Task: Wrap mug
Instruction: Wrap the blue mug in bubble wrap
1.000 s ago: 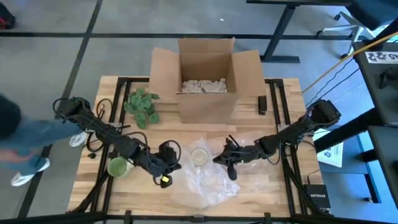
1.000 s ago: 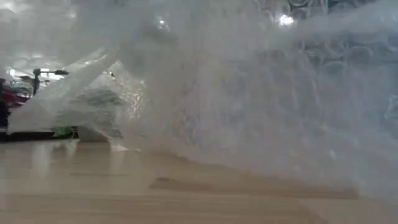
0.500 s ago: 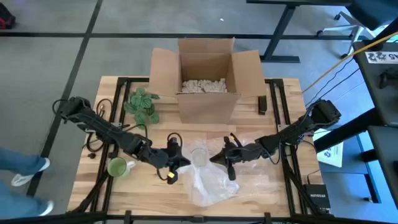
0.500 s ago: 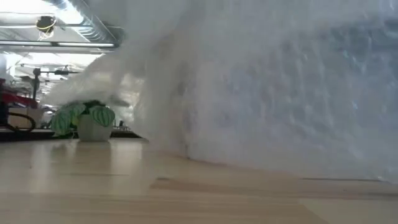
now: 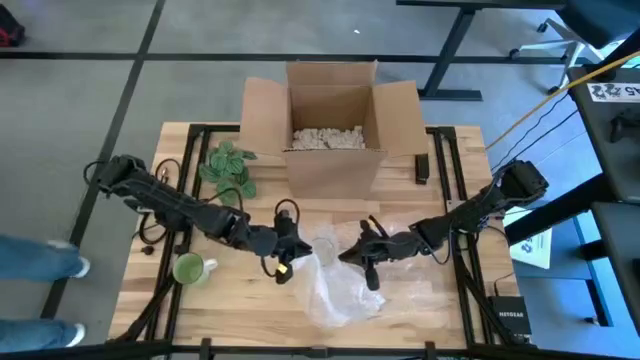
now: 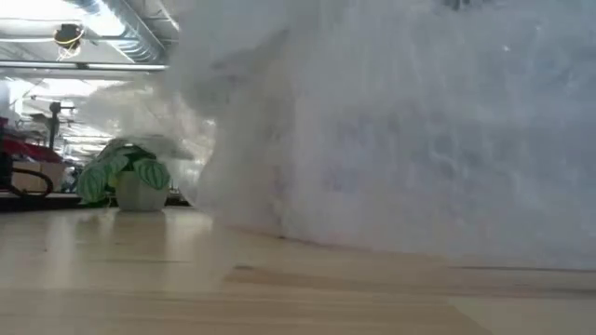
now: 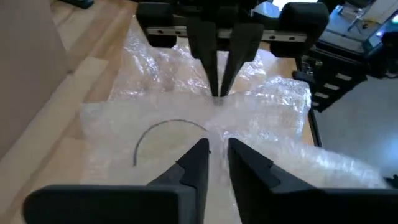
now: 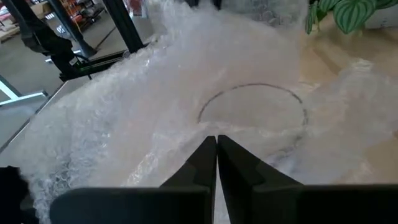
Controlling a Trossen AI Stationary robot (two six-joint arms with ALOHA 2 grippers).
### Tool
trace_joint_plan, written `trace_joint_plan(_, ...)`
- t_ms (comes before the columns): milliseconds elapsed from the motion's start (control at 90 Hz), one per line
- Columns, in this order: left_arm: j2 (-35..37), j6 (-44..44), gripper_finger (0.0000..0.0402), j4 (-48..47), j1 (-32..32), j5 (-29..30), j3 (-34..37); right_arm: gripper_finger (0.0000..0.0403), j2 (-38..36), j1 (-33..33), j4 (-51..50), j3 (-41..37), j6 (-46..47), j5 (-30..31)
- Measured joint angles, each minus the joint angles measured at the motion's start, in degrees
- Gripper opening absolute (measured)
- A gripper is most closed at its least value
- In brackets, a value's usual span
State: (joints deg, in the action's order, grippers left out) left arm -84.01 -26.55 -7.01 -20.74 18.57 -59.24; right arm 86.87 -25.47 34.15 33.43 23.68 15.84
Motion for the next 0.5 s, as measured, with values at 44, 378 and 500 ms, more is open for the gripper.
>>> trace_joint_plan(44,-0.1,0.0,0.0073,0.0,0.5,0.0,0.0,0.0000,0.0,0.0,0.0,0.0,0.0,0.0)
trace_joint_plan(378,-4.1,-0.3,0.0116,-0.1,4.0,0.0,0.0,0.0000,0.0,0.0,-0.2,0.0,-1.3,1.2)
trace_joint_plan(500,-5.7,-0.4,0.0117,-0.1,5.5,0.0,0.0,0.0000,0.0,0.0,-0.2,0.0,-1.5,1.6)
